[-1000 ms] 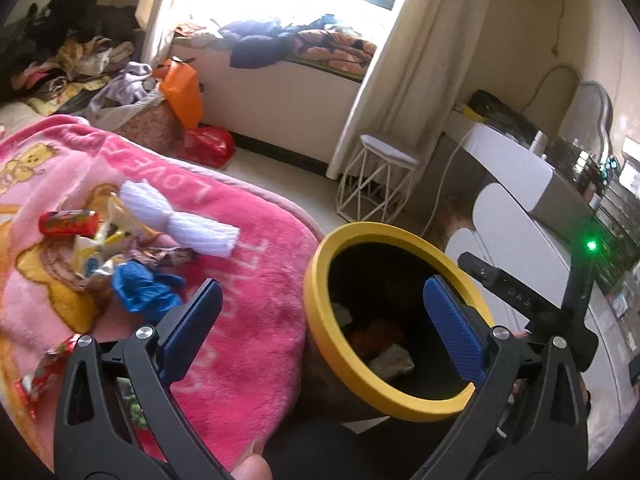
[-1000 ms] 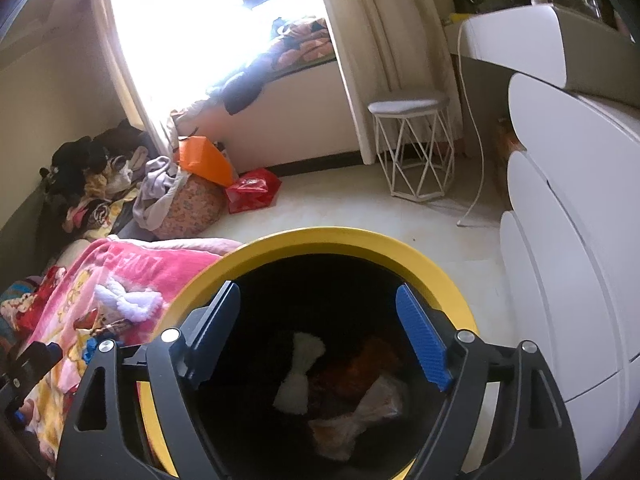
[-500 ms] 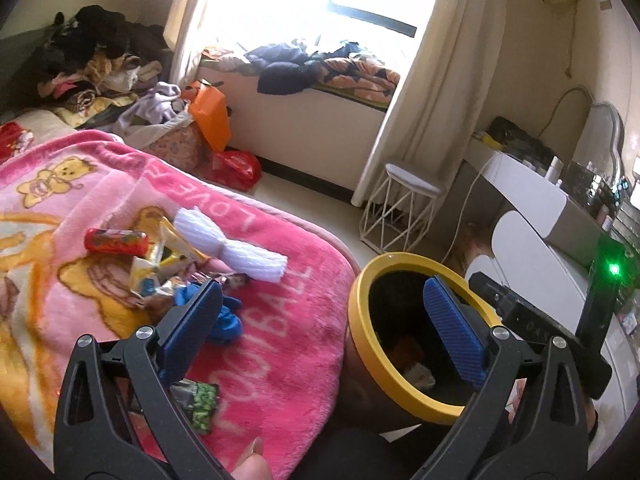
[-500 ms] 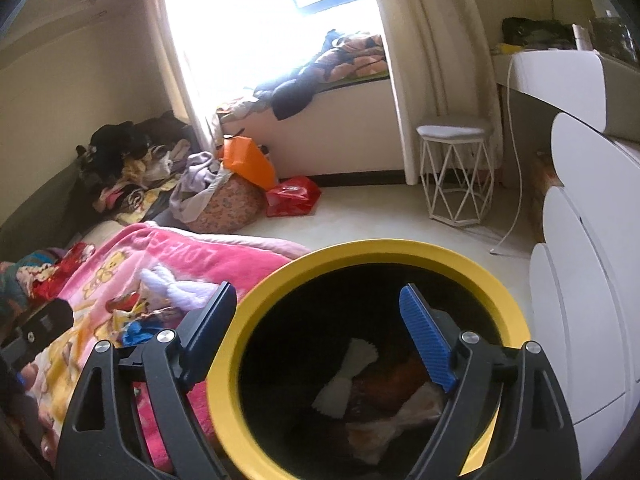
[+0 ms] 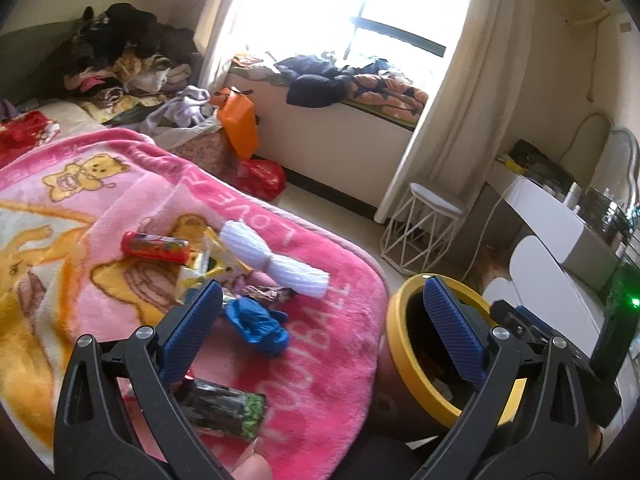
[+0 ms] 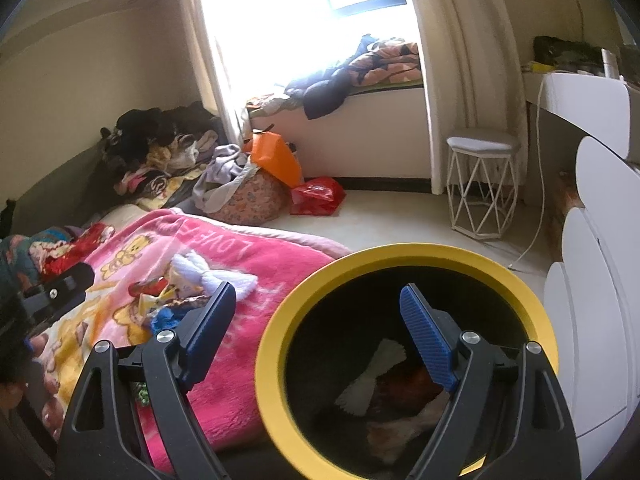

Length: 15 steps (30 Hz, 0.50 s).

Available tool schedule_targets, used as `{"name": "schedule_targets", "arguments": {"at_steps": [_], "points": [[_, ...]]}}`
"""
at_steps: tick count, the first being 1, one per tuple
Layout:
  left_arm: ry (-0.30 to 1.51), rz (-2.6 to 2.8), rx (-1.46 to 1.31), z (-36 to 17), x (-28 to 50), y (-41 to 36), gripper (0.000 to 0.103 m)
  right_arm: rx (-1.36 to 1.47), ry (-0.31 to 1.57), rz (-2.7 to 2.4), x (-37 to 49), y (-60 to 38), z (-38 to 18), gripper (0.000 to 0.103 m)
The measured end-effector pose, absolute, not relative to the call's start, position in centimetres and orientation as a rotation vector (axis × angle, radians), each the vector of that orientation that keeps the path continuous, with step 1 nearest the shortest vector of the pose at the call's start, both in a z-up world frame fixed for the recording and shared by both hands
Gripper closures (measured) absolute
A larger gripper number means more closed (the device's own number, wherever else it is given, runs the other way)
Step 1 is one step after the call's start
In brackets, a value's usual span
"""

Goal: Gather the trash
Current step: 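Move both tools back over the blanket toward the blue plastic and wrappers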

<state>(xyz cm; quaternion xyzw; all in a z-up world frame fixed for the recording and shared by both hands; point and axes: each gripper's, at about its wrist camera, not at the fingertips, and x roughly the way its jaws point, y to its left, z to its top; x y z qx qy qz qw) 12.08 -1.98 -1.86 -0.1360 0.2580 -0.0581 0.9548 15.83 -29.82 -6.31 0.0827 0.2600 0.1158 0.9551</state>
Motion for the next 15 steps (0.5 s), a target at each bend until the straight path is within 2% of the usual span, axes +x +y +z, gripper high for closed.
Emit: {"name": "schedule_targets", "arguments": {"at_steps": [15], "points": [[0.55,0.003,-0.339,-3.7,12.9,3.5,0.011,0.084,0.588,0.398,16.3,-23.4,-7.0,0.022]]}}
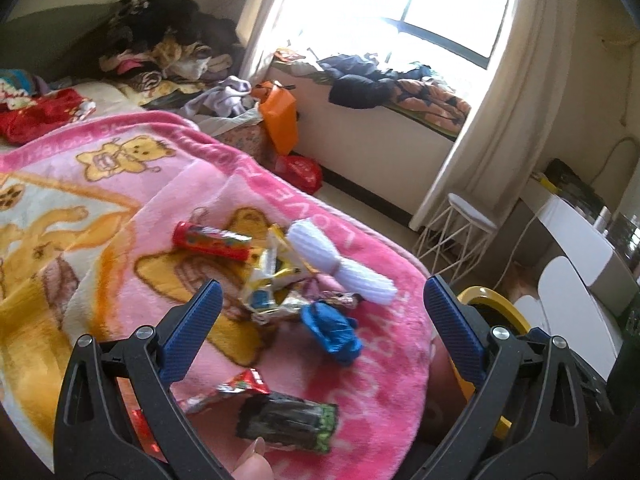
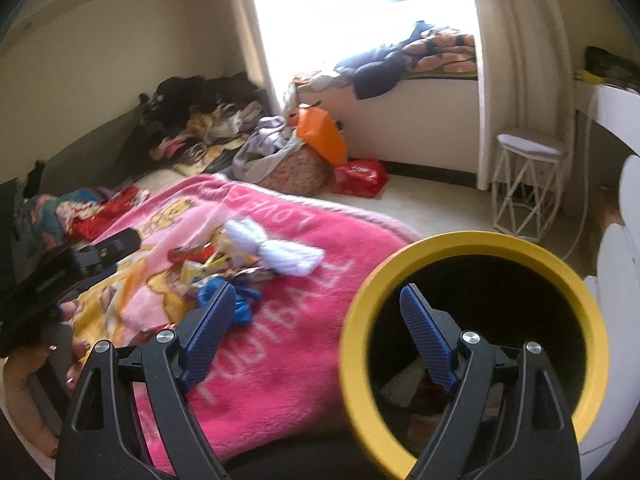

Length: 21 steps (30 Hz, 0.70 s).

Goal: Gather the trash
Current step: 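Move both tools back over the blanket toward the blue plastic and wrappers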

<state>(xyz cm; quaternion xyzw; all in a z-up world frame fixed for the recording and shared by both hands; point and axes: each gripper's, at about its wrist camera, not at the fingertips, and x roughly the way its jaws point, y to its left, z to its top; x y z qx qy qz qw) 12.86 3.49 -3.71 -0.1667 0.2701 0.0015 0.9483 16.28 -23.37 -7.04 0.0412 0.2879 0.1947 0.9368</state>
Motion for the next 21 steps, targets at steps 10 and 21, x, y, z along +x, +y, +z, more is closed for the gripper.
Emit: {"name": "schedule_targets", "arguments": {"at_steps": [10,21], "points": [[0.607,0.067,-0.396,-5.7,13.7,7.1,0.011,0.003,0.687,0.497,17.8,-17.8,-9.0,0.022],[0.648,0.079,-0.445,-7.0,14.6,9.2,0.017,-0.058,0.763,0.55,19.6,-13.8,-11.3,0.022]]}}
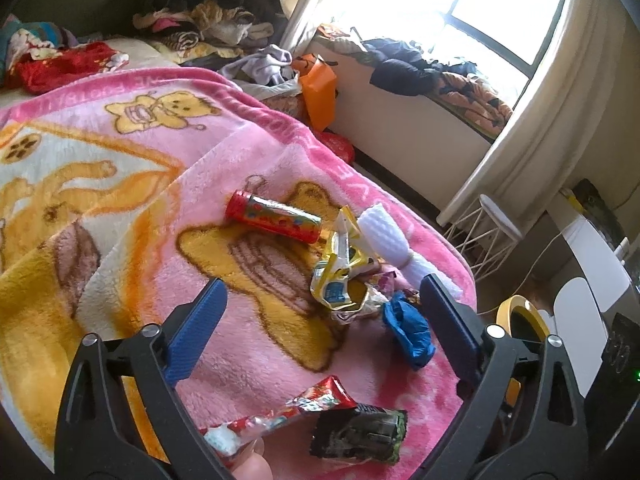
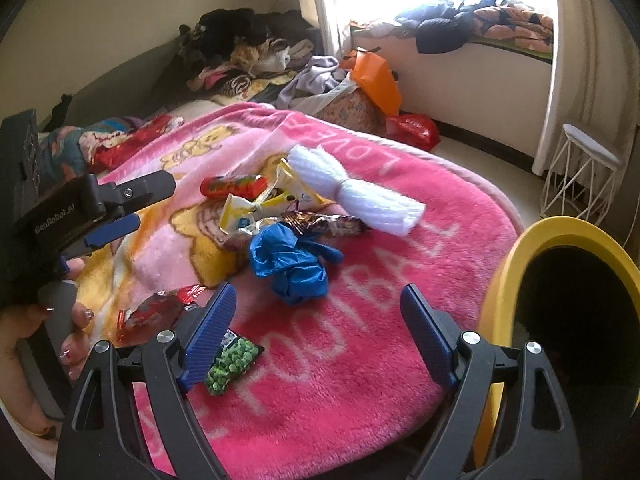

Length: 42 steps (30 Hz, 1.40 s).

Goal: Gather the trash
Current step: 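Move both tools back over the blanket toward the blue plastic and wrappers, then grasp the blue plastic with the right gripper while the left grasps the yellow chip bag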

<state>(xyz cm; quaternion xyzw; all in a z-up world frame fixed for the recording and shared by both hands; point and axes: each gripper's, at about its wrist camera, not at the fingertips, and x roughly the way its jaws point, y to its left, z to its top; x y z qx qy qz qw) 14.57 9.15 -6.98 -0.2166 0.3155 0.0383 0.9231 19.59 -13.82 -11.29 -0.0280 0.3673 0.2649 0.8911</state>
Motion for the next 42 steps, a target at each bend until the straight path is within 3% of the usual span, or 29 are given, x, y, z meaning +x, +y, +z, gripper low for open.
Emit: {"name": "schedule_targets", "arguments": {"at_steps": [11,18,23,33,39,42], "points": [[0.746,0.051,-0.437,-8.8,17.3,9.0,0.038,-0.061,0.831,0.571,22.7,-11.5,-13.3,0.023],[0.801,0.023,-0.467,-10.2,19.3,8.8,0.048,-0.047,0.89,0.584,23.8,-10.7,-15.0,0.036],[0.831,0.012,-0.478,-10.8,21.0,8.7,0.049,-0.039,0.895,0.587,24.1,-10.6,-15.3,0.044],[0.878,0.004,-0.499,-11.9,23.5,8.5,0.049,-0.034,0.886,0.63,23.9,-10.6,-15.3,0.069],[0.888,-0.008,-0.531,-12.4,24.2,8.7,0.05,-0.011,0.861,0.65,23.2,-11.5,-14.8,0.076],[0.892,-0.01,-0.531,-12.5,24.4,8.5,0.061,0.001,0.854,0.663,22.8,-12.0,-14.5,0.08]]}}
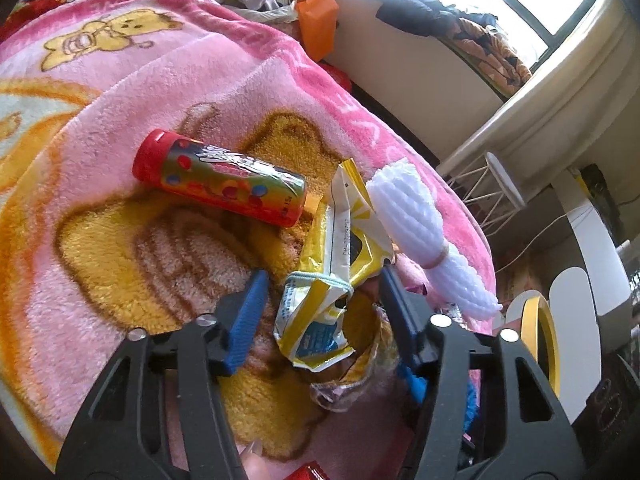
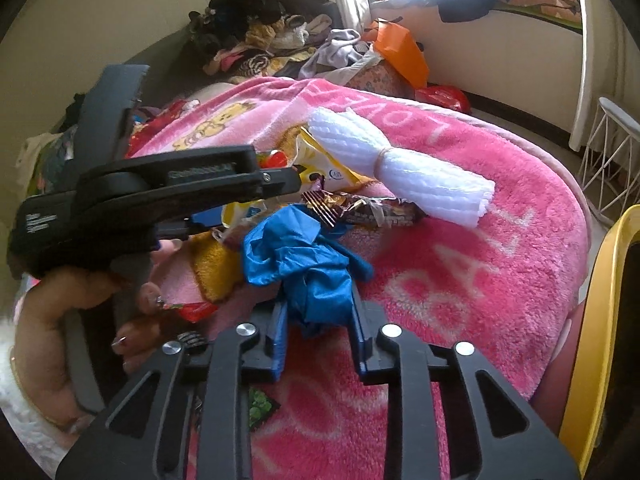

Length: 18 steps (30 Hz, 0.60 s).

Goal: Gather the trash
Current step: 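Grasp the blue plastic with the right gripper while the left grasps the yellow chip bag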

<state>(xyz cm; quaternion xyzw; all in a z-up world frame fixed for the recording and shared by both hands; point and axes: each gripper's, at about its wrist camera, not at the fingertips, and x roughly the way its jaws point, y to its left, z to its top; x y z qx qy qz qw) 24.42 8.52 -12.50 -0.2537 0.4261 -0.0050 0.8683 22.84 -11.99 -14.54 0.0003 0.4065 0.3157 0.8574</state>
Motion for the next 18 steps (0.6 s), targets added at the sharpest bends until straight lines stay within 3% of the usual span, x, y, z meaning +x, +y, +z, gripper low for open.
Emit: {"name": "schedule_targets", "arguments": {"at_steps": [6,18], "points": [[0.894,-0.025,-0.504,-12.4,24.2,7.6,0.073,0.031,0.844,0.68,21.9,-13.5,-13.9,0.082],[0.803,-0.026,-0.448,-9.9,20.6,6.6,0.076,0.043,0.811,0.71,19.8,-15.5,-12.6,0.082]]}}
